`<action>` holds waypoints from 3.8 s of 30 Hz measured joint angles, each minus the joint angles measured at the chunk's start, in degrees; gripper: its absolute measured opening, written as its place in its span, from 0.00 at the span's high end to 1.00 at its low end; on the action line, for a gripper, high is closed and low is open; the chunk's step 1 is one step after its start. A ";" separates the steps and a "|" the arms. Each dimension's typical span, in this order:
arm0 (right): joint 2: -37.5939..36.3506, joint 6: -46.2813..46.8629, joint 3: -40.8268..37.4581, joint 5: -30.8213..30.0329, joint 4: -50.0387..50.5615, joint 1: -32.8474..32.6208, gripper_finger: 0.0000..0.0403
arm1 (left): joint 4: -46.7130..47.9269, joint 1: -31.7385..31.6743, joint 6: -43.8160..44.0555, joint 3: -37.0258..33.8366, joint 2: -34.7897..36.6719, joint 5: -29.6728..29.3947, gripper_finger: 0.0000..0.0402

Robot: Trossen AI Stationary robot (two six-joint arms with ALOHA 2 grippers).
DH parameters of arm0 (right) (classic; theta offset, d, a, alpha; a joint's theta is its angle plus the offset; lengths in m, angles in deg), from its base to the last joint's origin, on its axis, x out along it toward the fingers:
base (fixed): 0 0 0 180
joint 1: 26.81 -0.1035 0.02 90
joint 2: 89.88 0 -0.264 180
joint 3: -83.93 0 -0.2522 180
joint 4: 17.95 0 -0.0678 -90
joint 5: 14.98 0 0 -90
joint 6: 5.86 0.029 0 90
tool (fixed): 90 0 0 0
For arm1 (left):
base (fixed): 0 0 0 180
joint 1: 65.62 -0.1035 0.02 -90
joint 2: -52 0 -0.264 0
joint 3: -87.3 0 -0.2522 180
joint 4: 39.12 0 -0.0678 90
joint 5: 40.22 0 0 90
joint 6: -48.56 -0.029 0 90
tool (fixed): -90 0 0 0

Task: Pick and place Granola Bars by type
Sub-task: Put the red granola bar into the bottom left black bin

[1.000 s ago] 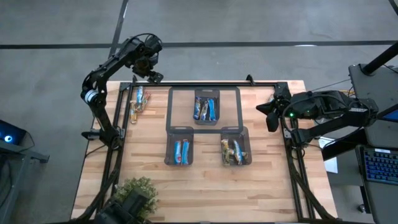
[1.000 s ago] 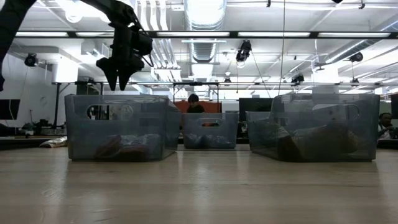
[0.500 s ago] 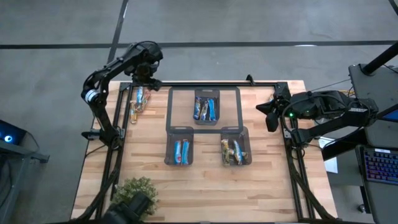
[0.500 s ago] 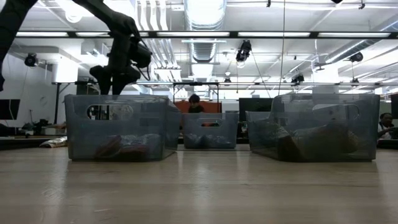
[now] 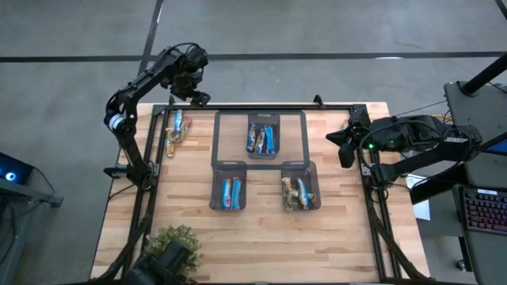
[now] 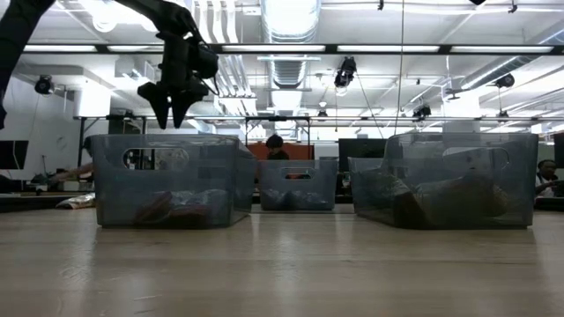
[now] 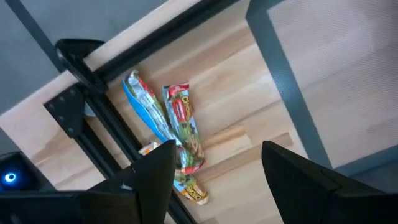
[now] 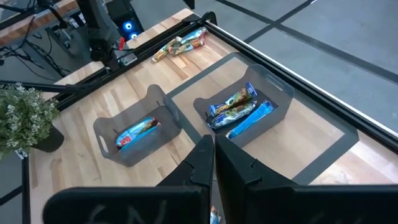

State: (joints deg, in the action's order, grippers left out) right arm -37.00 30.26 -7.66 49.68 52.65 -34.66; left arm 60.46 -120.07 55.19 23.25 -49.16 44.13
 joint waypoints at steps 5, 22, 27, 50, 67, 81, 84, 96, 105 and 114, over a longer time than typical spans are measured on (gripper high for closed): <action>0.00 -0.07 0.00 0.01 0.00 0.00 0.98 | 1.25 -0.35 -0.76 1.67 -2.52 -0.29 0.45; 0.00 -0.38 0.00 0.02 0.23 0.00 0.98 | 4.23 -0.33 1.01 1.65 -7.94 1.31 0.45; 0.00 -0.68 0.00 0.01 0.27 0.00 0.98 | 4.24 -0.33 1.53 1.65 -7.94 1.40 0.45; 0.00 -0.55 0.00 0.04 0.37 0.00 0.98 | 4.22 -0.20 1.89 1.61 -9.49 2.05 0.45; 0.02 -0.50 0.00 0.04 0.38 0.02 0.98 | 4.20 0.86 4.67 1.63 -4.15 2.15 0.45; 0.02 -0.55 -0.53 0.38 0.37 0.00 0.98 | 1.40 6.56 14.90 -10.55 11.68 -0.45 0.45; 0.04 -0.55 -0.63 0.46 0.39 0.00 0.98 | -2.21 9.77 18.20 -17.79 18.42 -0.33 0.45; 0.04 -0.31 -0.63 0.39 0.22 0.00 0.98 | -23.67 24.04 35.56 -48.68 45.04 -6.02 0.45; 0.04 1.58 -0.63 0.31 0.15 0.00 0.98 | -40.17 38.28 45.58 -64.97 51.59 -25.49 0.45; 0.04 4.02 -0.63 0.28 0.07 0.00 0.98 | -39.69 43.27 63.17 -75.67 50.14 -35.70 0.45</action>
State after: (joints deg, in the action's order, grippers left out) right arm -36.96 34.28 -8.29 49.97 52.72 -34.67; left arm 20.77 -76.80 118.36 -52.43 0.98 8.43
